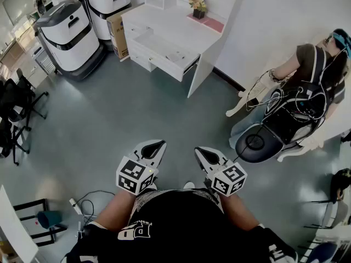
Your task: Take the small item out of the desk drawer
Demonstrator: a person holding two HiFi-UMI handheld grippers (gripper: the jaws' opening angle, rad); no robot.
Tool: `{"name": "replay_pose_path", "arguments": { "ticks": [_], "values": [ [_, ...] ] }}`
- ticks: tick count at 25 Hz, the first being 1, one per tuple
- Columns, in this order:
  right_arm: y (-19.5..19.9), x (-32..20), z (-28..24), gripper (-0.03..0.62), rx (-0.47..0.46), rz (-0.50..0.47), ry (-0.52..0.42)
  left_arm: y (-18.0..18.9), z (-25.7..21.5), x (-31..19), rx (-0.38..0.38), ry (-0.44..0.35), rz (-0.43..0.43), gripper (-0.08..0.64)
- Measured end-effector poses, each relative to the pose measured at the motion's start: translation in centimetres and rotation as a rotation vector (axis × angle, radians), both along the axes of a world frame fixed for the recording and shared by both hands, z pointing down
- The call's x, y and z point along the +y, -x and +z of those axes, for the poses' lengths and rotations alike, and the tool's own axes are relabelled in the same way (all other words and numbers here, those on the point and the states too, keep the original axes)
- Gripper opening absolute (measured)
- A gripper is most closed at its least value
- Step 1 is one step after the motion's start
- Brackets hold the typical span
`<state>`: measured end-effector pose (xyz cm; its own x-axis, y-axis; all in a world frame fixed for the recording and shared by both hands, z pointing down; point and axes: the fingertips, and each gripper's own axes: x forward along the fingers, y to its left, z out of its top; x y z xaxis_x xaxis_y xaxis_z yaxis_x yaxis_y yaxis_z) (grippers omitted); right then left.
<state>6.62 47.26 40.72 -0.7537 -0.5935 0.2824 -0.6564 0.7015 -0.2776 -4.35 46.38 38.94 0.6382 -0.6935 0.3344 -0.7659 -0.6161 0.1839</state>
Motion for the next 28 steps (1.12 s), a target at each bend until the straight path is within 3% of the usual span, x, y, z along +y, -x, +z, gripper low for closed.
{"name": "replay_pose_path", "arguments": {
  "ticks": [13,19,23,28],
  "values": [
    [0.6,0.5,0.5,0.006,0.005,0.000,0.001,0.7,0.0,0.7,-0.006,-0.008,-0.006,0.015],
    [1.7,0.8,-0.7,0.008,-0.082,0.010,-0.012,1.6,0.1,1.0,-0.008,-0.003,-0.005,0.015],
    [2.1,0.7,-0.5,0.008,-0.022,0.019,-0.036,2.1,-0.1,0.7,-0.002,-0.006,-0.010,0.015],
    [4.0,1.6,0.4,0.008,0.004,-0.017,0.003,3.9,0.3,0.8,0.005,-0.002,-0.023,0.015]
  ]
}}
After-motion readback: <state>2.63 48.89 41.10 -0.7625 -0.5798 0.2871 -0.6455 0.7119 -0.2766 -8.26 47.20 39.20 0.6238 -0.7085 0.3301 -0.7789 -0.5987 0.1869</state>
